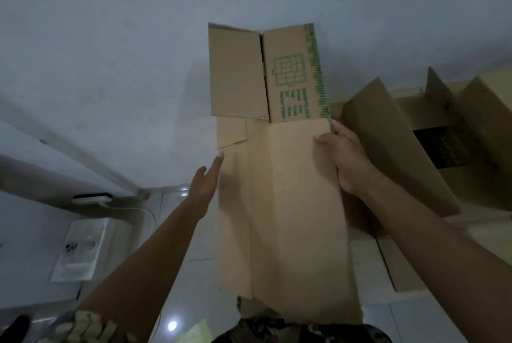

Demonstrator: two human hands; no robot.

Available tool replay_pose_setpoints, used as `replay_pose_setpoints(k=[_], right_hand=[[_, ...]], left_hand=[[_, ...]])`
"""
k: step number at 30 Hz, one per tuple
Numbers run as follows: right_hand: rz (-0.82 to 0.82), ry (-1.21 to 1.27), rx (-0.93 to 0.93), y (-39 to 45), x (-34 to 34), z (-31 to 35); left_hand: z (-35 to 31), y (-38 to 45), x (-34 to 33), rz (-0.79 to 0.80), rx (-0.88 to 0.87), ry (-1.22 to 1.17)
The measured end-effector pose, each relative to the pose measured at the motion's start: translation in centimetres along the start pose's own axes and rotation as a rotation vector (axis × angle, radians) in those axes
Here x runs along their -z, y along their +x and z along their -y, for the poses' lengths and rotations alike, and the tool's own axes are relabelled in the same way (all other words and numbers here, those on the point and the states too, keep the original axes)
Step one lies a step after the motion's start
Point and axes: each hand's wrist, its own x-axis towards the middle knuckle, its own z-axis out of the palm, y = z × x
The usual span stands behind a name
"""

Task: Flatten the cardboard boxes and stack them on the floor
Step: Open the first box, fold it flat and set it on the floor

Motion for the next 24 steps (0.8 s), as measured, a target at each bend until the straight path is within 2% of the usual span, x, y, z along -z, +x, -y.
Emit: replay_pose_setpoints(k=[2, 4, 7, 10, 15, 20, 24], right_hand=[[0.014, 0.093, -0.004, 0.2, 1.0, 0.4], [0.044, 0.176, -0.019, 0.4, 1.8, 0.5], [0.072, 0.217, -0.035, 1.1, 2.4, 0.2], [0.002, 0.161, -0.049, 2.0, 2.6, -0.4], [-0.081, -0.085, -0.059, 3.0, 3.4, -1.7], [-0.119, -0.361, -0.068, 3.9, 3.8, -4.5], [-0.172, -0.600, -0.015, 4.7, 3.7, -7.6]], left_hand=[[-0.4, 0.3, 0.0, 0.120, 0.055, -0.104], [-0.5, 0.4, 0.0, 0.311, 0.095, -0.225], [0.3, 1.1, 0.2, 0.513, 0.205, -0.362], [1.3, 1.4, 0.1, 0.611, 0.233, -0.401], [2.1, 2.9, 1.5, 0.472, 0.160, -0.319], [1.9, 3.6, 1.6, 0.124, -0.023, -0.116], [2.6, 3.6, -0.4, -0.038, -0.120, -0.005]])
